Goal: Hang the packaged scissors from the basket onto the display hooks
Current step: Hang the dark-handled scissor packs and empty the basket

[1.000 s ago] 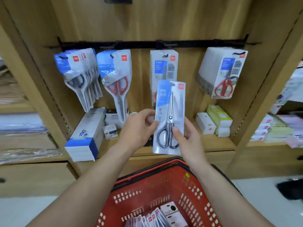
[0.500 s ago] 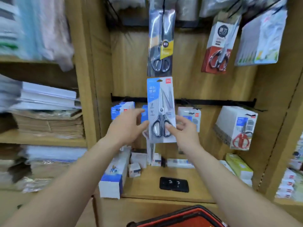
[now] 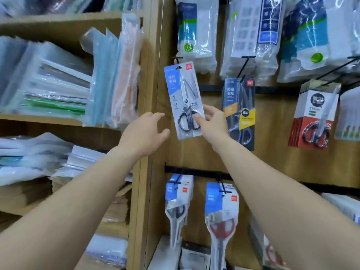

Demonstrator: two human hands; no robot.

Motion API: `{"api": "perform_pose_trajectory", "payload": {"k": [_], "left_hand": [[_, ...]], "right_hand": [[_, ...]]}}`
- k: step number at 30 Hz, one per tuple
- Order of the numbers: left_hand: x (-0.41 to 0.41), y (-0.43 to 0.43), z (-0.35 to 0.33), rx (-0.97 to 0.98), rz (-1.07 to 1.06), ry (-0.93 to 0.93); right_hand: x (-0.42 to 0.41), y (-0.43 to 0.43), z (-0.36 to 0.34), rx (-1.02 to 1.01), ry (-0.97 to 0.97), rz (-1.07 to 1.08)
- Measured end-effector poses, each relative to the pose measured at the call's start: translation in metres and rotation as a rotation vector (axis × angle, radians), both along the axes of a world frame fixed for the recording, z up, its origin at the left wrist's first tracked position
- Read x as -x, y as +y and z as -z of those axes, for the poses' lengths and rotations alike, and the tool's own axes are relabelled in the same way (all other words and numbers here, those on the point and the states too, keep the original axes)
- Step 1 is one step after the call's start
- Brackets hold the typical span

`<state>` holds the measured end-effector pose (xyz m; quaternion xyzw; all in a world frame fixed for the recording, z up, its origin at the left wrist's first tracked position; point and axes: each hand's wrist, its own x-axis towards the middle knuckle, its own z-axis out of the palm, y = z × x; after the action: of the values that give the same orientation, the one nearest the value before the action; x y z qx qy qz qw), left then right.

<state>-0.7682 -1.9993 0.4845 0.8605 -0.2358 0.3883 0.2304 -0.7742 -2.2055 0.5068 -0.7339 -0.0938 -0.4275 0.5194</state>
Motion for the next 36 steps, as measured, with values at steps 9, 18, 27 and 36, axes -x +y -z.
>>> {"api": "perform_pose_trajectory", "payload": {"k": [9,18,27,36], "left_hand": [[-0.025,0.021,-0.002,0.059,-0.013,-0.013],[-0.021,0.020,0.015,0.046,0.008,0.035],[0.032,-0.009,0.119,-0.059,0.088,0.270],[0.133,-0.074,0.307,-0.271,0.227,0.665]], "right_hand": [[-0.037,0.012,-0.018,-0.024,0.014,0.132],[-0.038,0.021,-0.018,0.216,0.127,0.224],[0.054,-0.029,0.111,0.455,0.435,0.269],[0.204,-0.078,0.293,0.710,0.865,0.266]]}}
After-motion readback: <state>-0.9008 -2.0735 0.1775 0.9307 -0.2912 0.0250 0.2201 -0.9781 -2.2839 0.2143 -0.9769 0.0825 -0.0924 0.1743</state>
